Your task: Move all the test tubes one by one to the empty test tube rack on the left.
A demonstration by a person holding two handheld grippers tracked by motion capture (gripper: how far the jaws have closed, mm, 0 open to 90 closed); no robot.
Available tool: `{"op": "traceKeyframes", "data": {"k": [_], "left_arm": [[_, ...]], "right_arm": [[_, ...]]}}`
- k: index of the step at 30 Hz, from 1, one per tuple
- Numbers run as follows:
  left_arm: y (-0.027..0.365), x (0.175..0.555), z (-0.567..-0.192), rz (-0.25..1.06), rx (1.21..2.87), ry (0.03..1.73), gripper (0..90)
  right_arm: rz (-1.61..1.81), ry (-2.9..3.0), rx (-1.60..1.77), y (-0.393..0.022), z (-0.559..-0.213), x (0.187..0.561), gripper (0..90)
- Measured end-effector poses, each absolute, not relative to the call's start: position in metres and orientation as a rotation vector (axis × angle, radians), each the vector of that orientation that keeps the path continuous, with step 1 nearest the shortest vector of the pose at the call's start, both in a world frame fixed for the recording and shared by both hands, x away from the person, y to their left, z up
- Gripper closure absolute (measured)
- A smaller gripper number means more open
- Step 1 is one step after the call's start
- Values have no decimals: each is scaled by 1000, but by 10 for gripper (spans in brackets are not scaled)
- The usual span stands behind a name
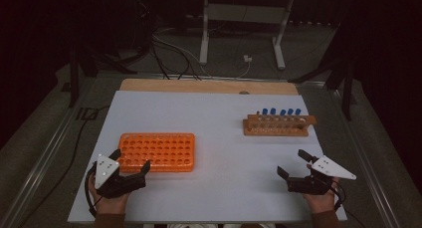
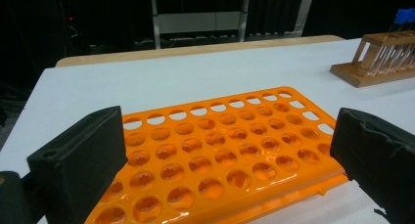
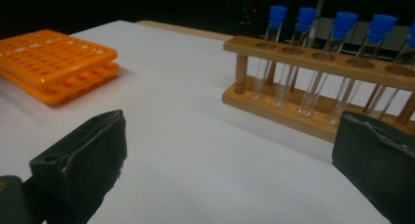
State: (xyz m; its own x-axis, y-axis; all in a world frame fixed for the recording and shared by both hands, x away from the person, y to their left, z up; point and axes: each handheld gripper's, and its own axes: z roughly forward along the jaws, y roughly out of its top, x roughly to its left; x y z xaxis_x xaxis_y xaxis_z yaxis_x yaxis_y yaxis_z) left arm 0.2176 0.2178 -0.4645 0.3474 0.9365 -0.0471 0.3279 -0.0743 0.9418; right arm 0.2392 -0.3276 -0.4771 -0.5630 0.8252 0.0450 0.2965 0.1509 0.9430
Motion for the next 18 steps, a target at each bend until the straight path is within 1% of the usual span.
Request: {"op": "traceKeyframes", "data": {"k": [8,11,18], "left_arm": [[218,217,-465,764,1605,1170,12],[219,217,-466,764,1597,1180,12],[219,218,-467,765,1597,1185,12]], "right_arm": [[1411,1908,1078,-329,-465,242,0],[1425,1877,1071,-333,-449,247,0],[1415,1857,1073,-337,-431,260,0]]}}
